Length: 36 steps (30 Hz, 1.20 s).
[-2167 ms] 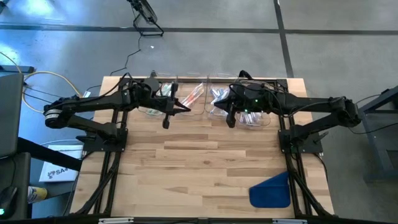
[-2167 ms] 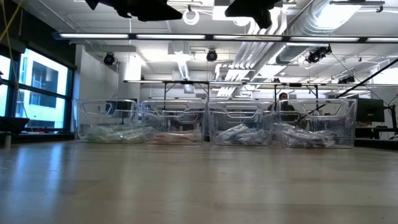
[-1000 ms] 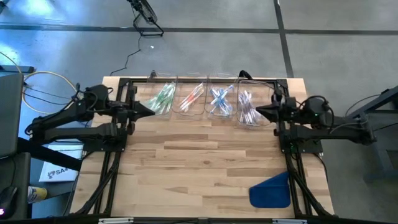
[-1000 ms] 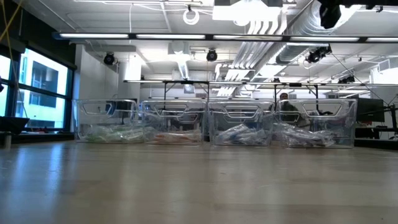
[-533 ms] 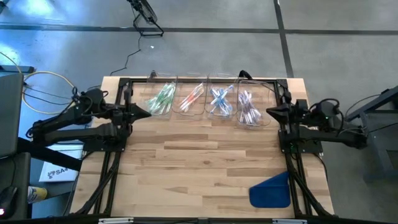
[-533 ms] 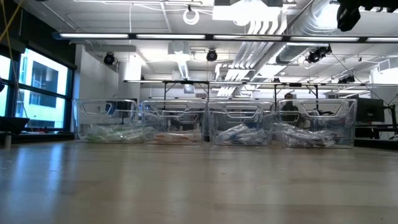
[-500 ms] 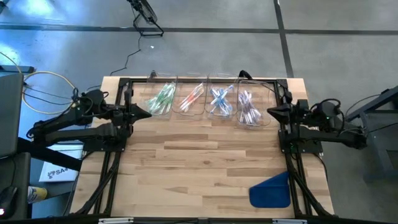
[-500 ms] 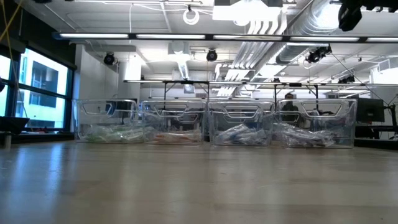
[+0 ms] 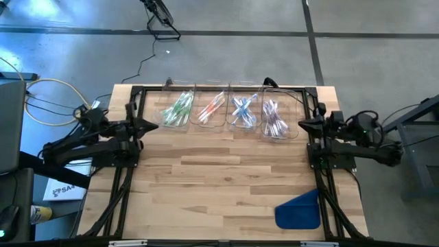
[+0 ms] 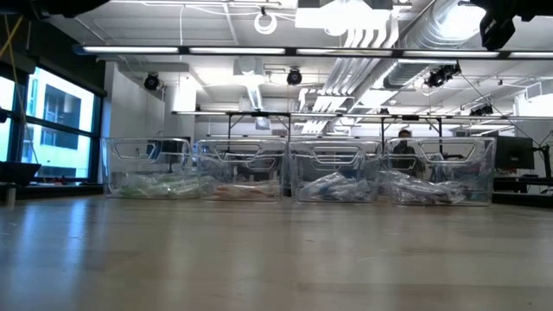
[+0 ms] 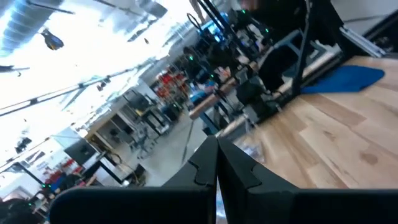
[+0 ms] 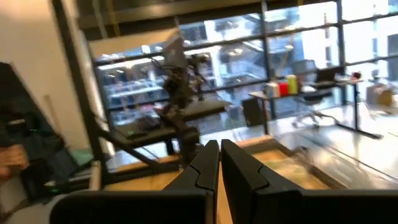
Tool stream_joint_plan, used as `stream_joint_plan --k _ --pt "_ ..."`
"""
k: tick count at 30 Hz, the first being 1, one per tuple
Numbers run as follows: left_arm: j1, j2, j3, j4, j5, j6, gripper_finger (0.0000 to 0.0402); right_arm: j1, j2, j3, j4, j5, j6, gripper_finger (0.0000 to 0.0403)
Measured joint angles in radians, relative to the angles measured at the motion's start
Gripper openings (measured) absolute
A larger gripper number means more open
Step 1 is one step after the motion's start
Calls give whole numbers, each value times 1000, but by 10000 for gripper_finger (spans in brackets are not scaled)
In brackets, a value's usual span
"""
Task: Pick & Place Toothbrushes
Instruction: Return to Home Position
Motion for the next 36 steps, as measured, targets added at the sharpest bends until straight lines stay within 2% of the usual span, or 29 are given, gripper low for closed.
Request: stream_joint_plan --k 5,9,13,19,27,31,36 --pt "0 -105 -6 -80 -1 -20 1 0 0 0 -13 44 8 12" --pt "0 -105 -6 -123 -6 -21 1 0 0 0 -15 44 6 12" --pt "0 -106 -12 -146 -64 -20 1 0 0 0 -18 43 5 12" --pt "0 -105 -115 -46 -83 -19 1 0 -1 0 -45 43 12 12" --pt "0 -106 -342 248 -108 -53 1 0 -1 -25 -39 55 21 12" --pt "0 -104 -401 309 -182 -71 1 0 -1 -39 -36 56 24 12" --pt "0 -106 -413 338 -217 -51 1 0 -1 -56 -28 87 27 12"
